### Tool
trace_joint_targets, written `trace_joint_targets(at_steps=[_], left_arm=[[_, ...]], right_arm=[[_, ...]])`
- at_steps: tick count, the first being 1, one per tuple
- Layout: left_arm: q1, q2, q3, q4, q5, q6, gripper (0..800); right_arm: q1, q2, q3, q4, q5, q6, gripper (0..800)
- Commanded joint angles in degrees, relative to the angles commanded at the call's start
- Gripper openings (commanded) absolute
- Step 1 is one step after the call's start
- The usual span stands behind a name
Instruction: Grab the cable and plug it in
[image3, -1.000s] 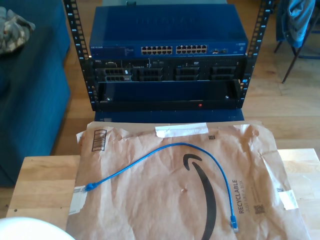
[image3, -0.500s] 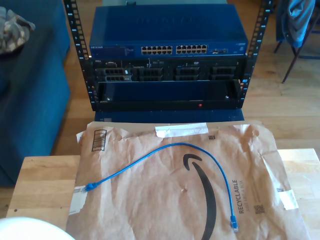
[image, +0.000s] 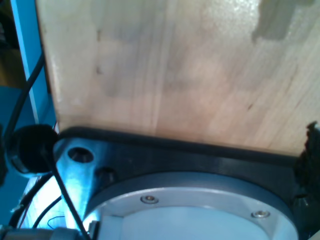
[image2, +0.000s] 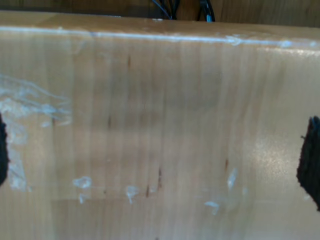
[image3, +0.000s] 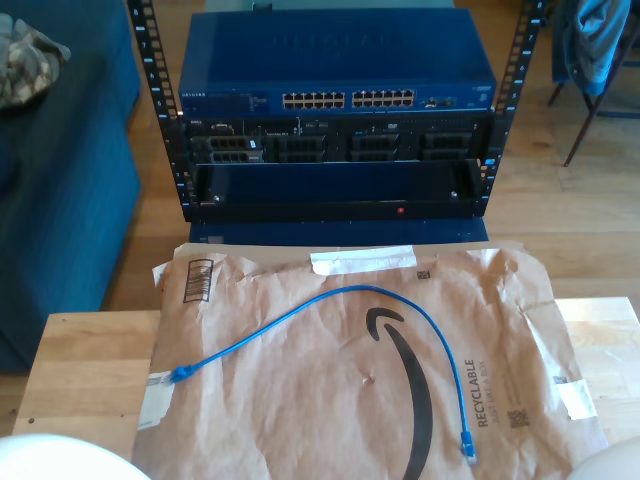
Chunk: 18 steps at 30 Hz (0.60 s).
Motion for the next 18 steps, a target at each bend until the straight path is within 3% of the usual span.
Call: trace_joint_targets(at_steps=[11, 14, 18], left_arm=[[-0.2, -0.1, -0.7, 0.4, 0.8, -0.3, 800], [-0.1, -1.2, -1.2, 0.9, 1.5, -0.3, 800], [0.0, -3.5, -6.3, 1.2, 10.5, -0.3, 800]], right_arm=[[-0.3, 0.1, -0.1, 1.0, 0.1, 0.0, 800], [-0.3, 0.0, -0.1, 1.0, 0.1, 0.0, 800], [-0.4, -2.1, 0.1, 0.9, 0.1, 0.0, 800]])
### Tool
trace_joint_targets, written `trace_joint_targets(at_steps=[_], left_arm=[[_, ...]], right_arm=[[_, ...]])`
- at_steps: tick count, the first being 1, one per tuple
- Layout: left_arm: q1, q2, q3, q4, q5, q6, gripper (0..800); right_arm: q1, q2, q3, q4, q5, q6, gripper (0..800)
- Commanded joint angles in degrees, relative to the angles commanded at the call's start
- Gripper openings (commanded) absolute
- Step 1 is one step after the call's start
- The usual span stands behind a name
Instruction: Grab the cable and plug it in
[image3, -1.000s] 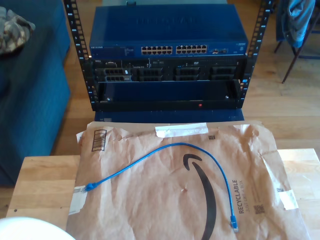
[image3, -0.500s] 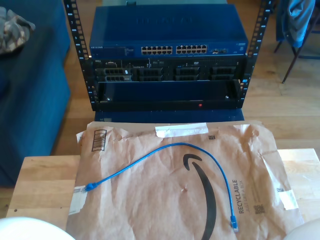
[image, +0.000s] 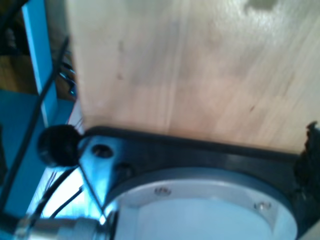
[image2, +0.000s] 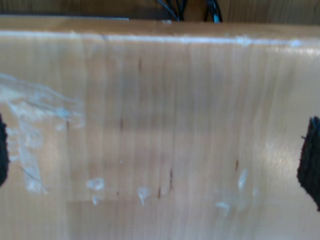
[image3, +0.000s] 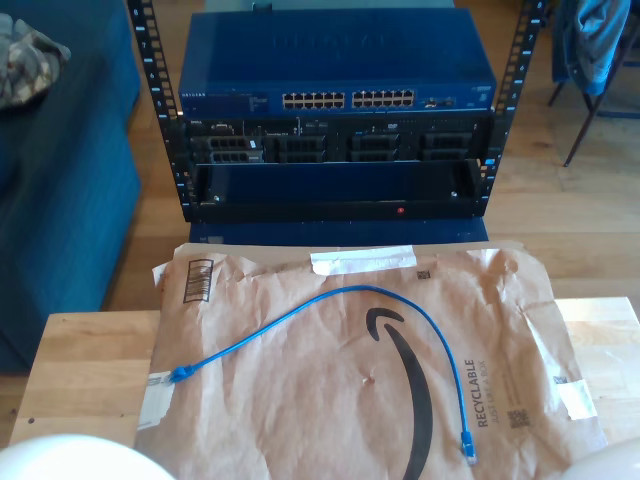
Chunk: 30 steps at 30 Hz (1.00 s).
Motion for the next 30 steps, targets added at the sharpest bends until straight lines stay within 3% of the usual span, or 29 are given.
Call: trace_joint_targets(at_steps=[3, 9, 15, 20, 25, 30], left_arm=[[-0.2, 0.0, -4.0, -0.2, 5.2, -0.1, 800], [-0.6, 0.2, -5.8, -0.4, 5.5, -0.3, 800], [-2.8, -0.1, -6.5, -0.4, 5.6, -3.8, 800], [-8.1, 0.6, -12.3, -0.3, 6.7, -14.0, 800], [-13.5, 0.8, -17.3, -0.4, 13.5, -17.3, 800], [-22.5, 0.8, -23.4, -3.4, 20.2, -25.5, 800]], right_arm=[[0.0, 0.0, 0.0, -0.1, 0.0, 0.0, 800], [0.1, -1.4, -1.1, -0.1, 2.6, 0.1, 800], [0.0, -5.2, -9.2, 0.6, 16.4, 1.0, 800], [0.9, -5.0, -16.4, 0.9, 25.0, 8.5, 800], [6.8, -4.1, -20.9, 2.8, 26.2, 16.0, 800], [14.3, 1.5, -28.4, 2.8, 30.2, 24.8, 800]])
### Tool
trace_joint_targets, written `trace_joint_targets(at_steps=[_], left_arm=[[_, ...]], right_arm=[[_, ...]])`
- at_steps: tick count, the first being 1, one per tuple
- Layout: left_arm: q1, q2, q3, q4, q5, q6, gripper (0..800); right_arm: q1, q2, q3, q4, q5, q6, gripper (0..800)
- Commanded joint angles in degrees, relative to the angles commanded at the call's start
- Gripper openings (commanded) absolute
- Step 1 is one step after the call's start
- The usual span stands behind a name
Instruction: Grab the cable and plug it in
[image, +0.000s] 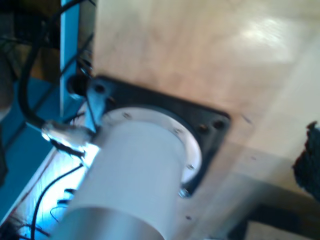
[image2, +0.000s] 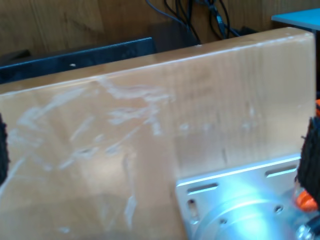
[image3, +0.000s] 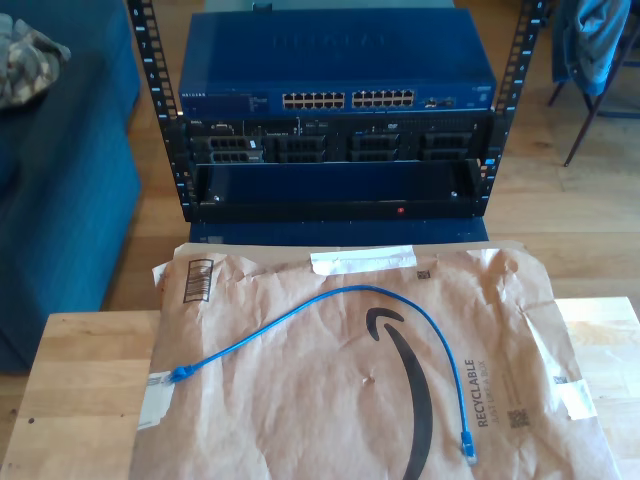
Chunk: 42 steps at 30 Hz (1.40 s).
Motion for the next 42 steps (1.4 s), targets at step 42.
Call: trace_joint_targets(at_steps=[42], left_arm=[[-47.6, 12.7, -23.5, -19.7, -0.4, -46.9, 800]], right_arm=[[60.7, 23.7, -35.7, 34.2, 5.1, 42.7, 798]])
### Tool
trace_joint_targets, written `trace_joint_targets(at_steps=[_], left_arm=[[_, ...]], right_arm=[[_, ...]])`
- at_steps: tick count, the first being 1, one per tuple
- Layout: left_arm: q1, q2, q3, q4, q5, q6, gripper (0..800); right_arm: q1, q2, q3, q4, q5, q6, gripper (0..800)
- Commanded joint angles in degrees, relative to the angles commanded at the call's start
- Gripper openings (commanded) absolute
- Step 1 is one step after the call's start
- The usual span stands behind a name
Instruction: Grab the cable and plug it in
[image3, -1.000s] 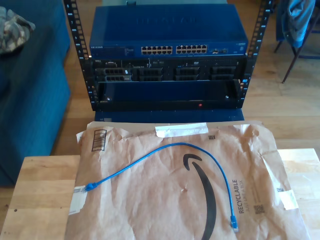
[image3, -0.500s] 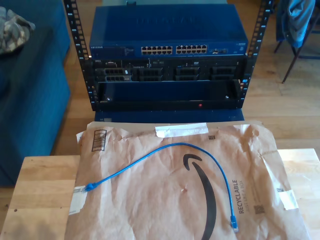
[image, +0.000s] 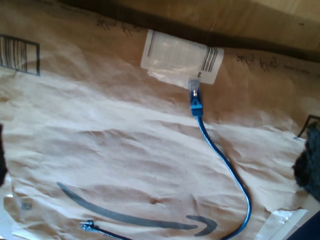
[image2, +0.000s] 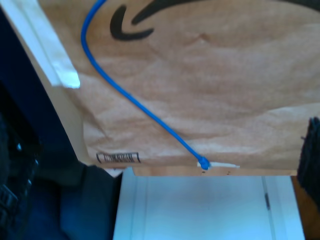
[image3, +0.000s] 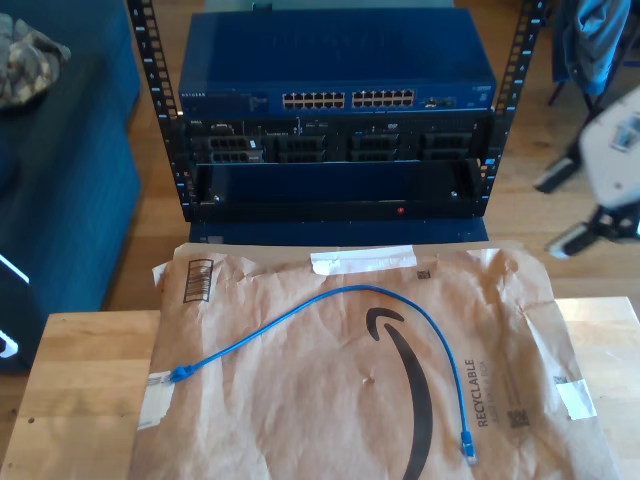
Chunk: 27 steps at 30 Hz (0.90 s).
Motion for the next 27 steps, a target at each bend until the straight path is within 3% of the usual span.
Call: trace_joint_targets(at_steps=[9, 16, 19, 23, 27], left_arm=[[-0.4, -0.4, -0.1, -3.1, 0.4, -0.1, 800], [-0.2, -0.4, -0.1, -3.1, 0.4, -0.4, 800], [-0.2, -0.3, 0.1, -3.0, 0.0, -0.4, 800], [-0.2, -0.2, 0.1, -3.0, 0.0, -0.4, 800], [0.0, -0.4, 0.2, -3.0, 0.4, -0.4, 800]], right_arm=[[10.3, 9.1, -9.1, -0.6, -1.1, 0.1, 798], [15.6, 10.4, -9.3, -4.0, -3.3, 0.4, 798], [21.1, 11.8, -9.7, -9.3, -7.6, 3.9, 798], [29.7, 17.3, -13.1, -20.9, -11.3, 12.1, 798], [34.5, 22.0, -16.3, -24.2, -12.7, 17.0, 798]])
